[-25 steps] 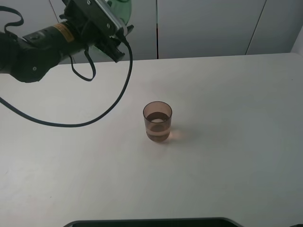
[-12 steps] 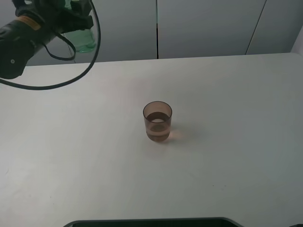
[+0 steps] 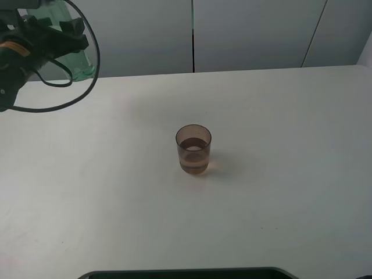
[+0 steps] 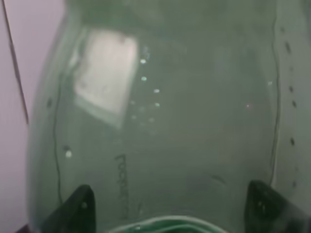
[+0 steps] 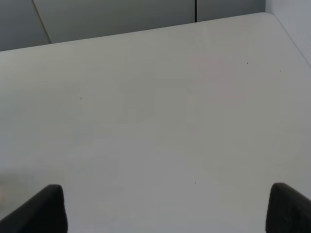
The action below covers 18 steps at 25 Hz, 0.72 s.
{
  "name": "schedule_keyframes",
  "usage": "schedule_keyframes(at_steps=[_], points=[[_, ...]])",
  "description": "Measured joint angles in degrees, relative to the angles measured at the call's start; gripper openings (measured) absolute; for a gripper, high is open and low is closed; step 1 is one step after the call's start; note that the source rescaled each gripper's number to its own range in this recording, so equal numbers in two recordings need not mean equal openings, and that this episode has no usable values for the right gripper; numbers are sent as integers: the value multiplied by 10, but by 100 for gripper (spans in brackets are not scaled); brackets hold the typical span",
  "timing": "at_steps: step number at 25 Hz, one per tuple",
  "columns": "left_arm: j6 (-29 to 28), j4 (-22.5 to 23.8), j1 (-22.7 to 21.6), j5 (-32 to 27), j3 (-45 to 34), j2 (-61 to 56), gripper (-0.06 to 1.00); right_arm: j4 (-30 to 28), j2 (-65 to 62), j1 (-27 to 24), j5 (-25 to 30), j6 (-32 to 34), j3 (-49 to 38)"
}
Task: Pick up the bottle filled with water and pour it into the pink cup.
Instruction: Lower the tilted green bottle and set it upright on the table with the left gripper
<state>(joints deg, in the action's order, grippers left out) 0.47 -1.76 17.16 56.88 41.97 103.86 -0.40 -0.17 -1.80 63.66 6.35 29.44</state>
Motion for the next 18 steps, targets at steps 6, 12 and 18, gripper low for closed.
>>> schedule_keyframes(at_steps=[6,12,18], points=[[-41,3,0,72,0,91,0,0,0,0,0,0,0],[-48,18,0,88,0,153,0,0,0,0,0,0,0],[-48,18,0,91,9,173,0,0,0,0,0,0,0]])
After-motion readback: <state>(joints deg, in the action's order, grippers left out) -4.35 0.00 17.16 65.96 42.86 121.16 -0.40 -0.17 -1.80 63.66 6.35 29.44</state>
